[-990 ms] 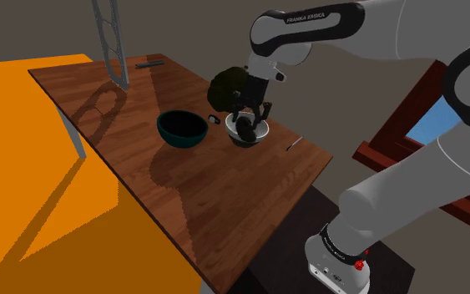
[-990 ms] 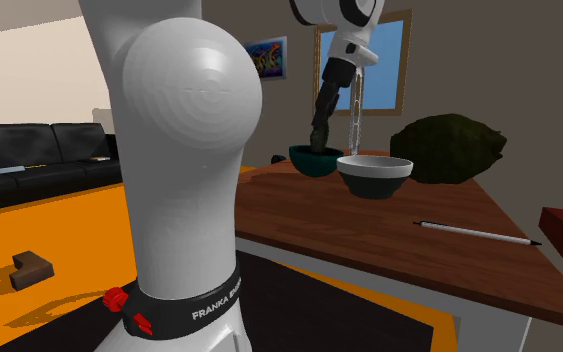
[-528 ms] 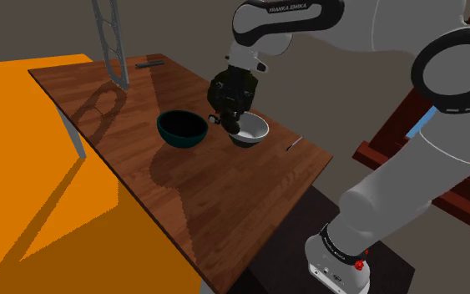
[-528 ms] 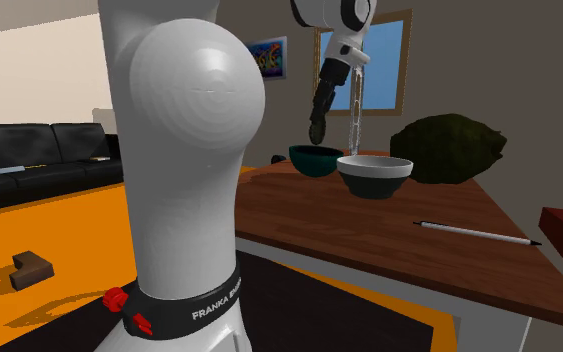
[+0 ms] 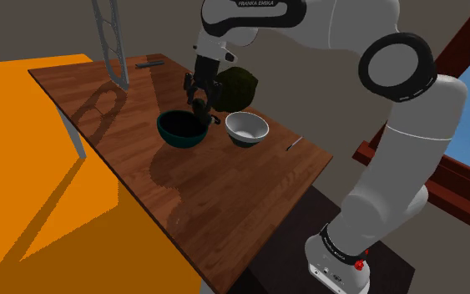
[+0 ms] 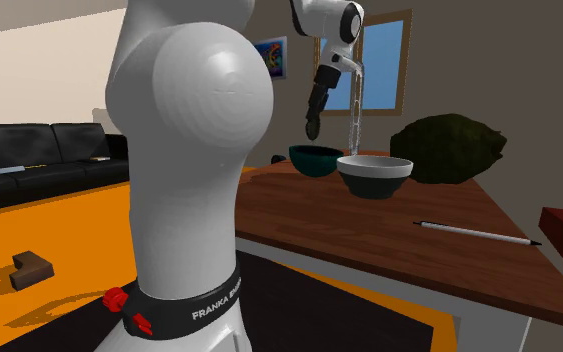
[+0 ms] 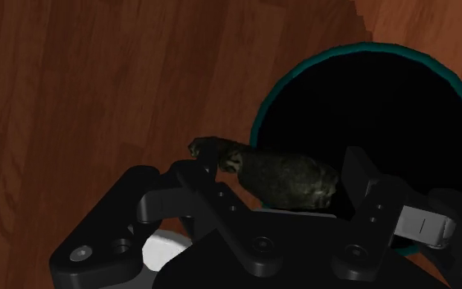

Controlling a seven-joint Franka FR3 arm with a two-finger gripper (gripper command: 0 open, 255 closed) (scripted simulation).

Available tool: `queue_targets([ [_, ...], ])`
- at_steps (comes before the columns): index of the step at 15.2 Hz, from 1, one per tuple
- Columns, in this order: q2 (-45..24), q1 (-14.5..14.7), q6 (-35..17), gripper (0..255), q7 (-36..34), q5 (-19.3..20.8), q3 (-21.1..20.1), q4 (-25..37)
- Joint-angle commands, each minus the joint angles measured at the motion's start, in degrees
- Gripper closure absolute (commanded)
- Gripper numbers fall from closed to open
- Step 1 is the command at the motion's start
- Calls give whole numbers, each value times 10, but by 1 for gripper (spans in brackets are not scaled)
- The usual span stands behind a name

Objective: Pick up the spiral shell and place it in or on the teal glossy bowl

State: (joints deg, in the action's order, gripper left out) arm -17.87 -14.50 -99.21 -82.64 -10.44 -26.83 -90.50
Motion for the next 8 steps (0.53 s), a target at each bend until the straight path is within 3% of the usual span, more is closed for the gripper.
queue_targets([
  [1, -55, 23, 19, 255, -28, 22, -1, 76],
  [5, -172, 83, 77, 255, -72, 65, 4, 256],
  [6, -184, 90, 84, 255, -75, 68, 5, 276],
  [8, -182, 88, 68, 255, -72, 67, 6, 257],
])
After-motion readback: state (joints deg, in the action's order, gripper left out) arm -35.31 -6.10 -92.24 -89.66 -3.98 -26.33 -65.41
